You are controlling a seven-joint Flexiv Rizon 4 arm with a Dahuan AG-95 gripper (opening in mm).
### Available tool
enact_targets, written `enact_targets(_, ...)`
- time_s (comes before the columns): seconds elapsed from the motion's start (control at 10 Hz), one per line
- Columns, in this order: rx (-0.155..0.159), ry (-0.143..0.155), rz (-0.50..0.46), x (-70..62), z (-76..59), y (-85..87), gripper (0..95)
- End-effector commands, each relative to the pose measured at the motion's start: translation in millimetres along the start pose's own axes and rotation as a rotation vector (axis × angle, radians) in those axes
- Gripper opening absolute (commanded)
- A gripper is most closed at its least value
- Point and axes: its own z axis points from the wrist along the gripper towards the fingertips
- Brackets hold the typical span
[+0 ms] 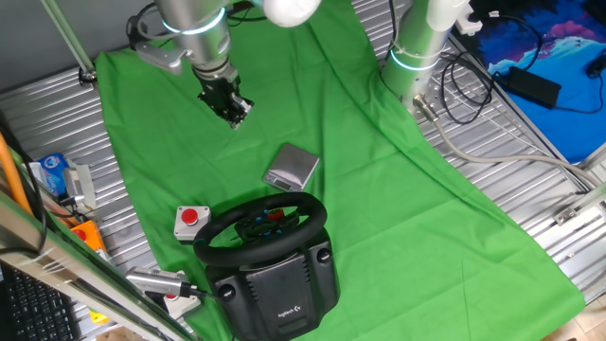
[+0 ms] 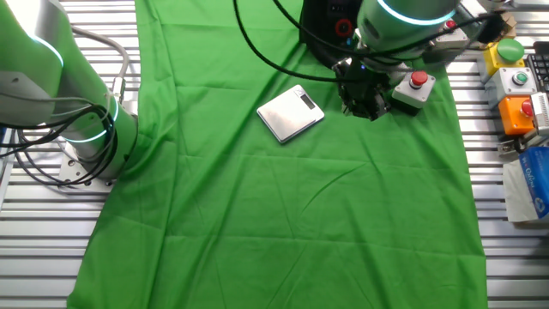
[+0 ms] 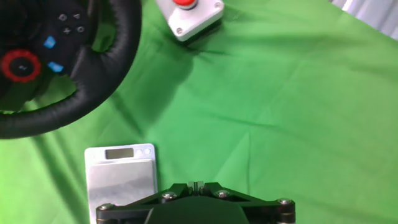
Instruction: Rotate the steering wheel 90 degrees counterclockwise
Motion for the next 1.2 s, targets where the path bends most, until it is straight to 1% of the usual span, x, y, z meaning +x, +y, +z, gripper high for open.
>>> enact_targets(0.1,-0.014,-0.001,-0.005,0.9,-0.2,1.1,0.0)
enact_targets(0.5,-0.03,-0.01,-0.004,0.9,-0.2,1.1,0.0)
enact_targets(0.8,-0.031,-0.011,-0.009,0.9,-0.2,1.1,0.0)
enact_targets(0.9,-0.047,-0.017,-0.005,1.5,-0.3,1.8,0.0)
enact_targets(1.0,-0.071,-0.028,-0.012,0.3,0.7,2.4,0.0)
enact_targets(1.2,-0.136,-0.071,-0.011,-6.0,8.1,8.1,0.0)
